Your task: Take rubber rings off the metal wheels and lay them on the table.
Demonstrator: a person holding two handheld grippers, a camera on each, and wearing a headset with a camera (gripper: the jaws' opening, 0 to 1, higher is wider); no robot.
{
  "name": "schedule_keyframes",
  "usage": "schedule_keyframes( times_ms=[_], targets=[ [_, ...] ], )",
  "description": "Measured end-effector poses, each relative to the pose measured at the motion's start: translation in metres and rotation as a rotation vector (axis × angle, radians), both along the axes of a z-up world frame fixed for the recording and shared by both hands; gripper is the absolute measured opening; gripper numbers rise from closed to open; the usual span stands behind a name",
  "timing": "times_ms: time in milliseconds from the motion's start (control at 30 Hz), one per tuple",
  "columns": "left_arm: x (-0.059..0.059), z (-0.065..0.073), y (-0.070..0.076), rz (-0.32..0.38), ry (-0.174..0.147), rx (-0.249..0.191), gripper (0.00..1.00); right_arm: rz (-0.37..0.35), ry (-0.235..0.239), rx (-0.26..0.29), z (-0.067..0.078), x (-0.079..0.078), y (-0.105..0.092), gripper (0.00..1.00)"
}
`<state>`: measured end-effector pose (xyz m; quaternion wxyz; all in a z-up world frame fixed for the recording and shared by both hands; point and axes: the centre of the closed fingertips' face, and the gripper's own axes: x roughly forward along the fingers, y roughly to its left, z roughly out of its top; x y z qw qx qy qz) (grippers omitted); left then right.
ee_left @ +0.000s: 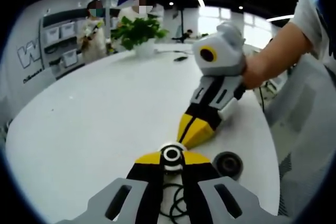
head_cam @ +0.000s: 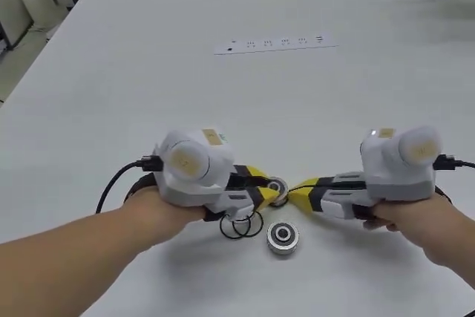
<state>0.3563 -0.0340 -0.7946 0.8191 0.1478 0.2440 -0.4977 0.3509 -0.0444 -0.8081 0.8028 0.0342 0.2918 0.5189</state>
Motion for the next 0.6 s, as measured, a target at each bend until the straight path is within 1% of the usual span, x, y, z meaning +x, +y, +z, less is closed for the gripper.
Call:
schedule_keyframes(
  times_ms=[67, 133, 167, 233, 300, 367, 467, 533, 600],
  targets=[
    [-0.001, 0.000, -0.001, 0.002, -0.004, 0.005, 0.12, -0.025, 0.028, 0.028, 0.002, 0.002, -0.002, 0.00],
    [0.000, 0.000, -0.001, 0.003, -0.006, 0.006, 0.12, -0.039, 0.044, 0.046, 0.003, 0.006, -0.006, 0.00],
    [0.000, 0.000, -0.001, 0.005, -0.007, 0.007, 0.12, -0.060, 0.053, 0.085, 0.010, 0.008, -0.005, 0.00],
    [0.000, 0.000, -0.002, 0.005, -0.010, 0.011, 0.12, -0.069, 0.063, 0.092, 0.010, 0.010, -0.007, 0.00],
    [0.000, 0.000, -0.003, 0.005, -0.012, 0.014, 0.12, -0.080, 0.077, 0.112, 0.013, 0.011, -0.006, 0.00],
    [0.001, 0.000, -0.003, 0.007, -0.012, 0.019, 0.12, -0.083, 0.077, 0.107, 0.013, 0.010, -0.005, 0.00],
    [0.001, 0.000, -0.003, 0.015, -0.002, 0.017, 0.12, -0.094, 0.099, 0.121, 0.015, 0.010, -0.003, 0.00],
    [0.001, 0.000, -0.003, 0.018, -0.004, 0.020, 0.12, -0.091, 0.091, 0.111, 0.016, 0.010, -0.002, 0.00],
    [0.001, 0.000, -0.003, 0.024, -0.006, 0.022, 0.12, -0.092, 0.096, 0.109, 0.016, 0.010, -0.002, 0.00]
  ],
)
